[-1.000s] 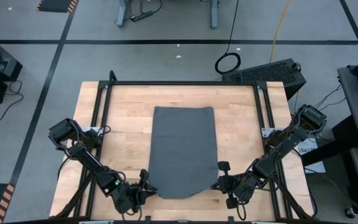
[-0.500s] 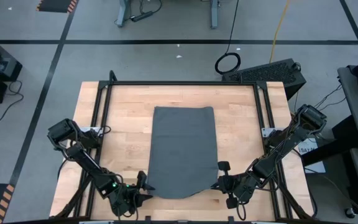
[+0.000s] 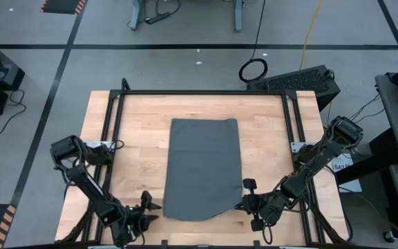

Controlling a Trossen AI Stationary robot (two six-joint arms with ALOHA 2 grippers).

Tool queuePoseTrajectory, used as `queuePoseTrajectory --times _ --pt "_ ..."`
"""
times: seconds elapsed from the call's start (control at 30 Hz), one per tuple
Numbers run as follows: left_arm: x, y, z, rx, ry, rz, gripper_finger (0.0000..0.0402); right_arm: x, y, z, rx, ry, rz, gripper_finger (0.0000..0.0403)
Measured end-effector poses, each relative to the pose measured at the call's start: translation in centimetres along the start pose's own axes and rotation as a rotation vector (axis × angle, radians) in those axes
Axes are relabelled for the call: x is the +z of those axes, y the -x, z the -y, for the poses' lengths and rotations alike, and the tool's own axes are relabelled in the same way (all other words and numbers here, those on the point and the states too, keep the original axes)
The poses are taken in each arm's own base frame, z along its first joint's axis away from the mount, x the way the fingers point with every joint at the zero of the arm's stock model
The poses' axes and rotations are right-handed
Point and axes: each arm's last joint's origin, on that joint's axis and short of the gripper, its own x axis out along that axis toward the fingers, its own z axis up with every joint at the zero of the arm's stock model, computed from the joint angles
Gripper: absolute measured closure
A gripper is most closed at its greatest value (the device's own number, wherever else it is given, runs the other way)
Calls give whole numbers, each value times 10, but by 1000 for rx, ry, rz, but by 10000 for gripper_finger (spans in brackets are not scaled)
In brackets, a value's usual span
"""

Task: Roll towel
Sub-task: Fold the gray towel on the center of table

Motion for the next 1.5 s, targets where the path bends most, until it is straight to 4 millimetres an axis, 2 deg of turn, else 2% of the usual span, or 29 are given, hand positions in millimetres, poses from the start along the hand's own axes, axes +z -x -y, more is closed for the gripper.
queuePoseTrajectory --times 0.13,0.47,0.53,0.87,1.13,1.27,1.5 --pt "3 -6 4 29 -15 45 230 0 0 0 -15 -11 10 401" --pt "7 -17 4 75 -22 80 385 1 0 1 -20 -12 14 401" --pt "7 -18 4 76 -21 79 394 1 0 1 -20 -12 14 401" --pt "20 -13 8 47 49 191 396 2 -1 3 -29 -48 17 401" --pt "26 -12 9 21 83 238 376 3 -3 6 -37 -59 17 401" --pt "26 -12 9 23 56 233 344 4 -3 7 -39 -60 16 401" --pt "18 -23 14 19 -11 196 255 4 -3 7 -39 -60 17 401"
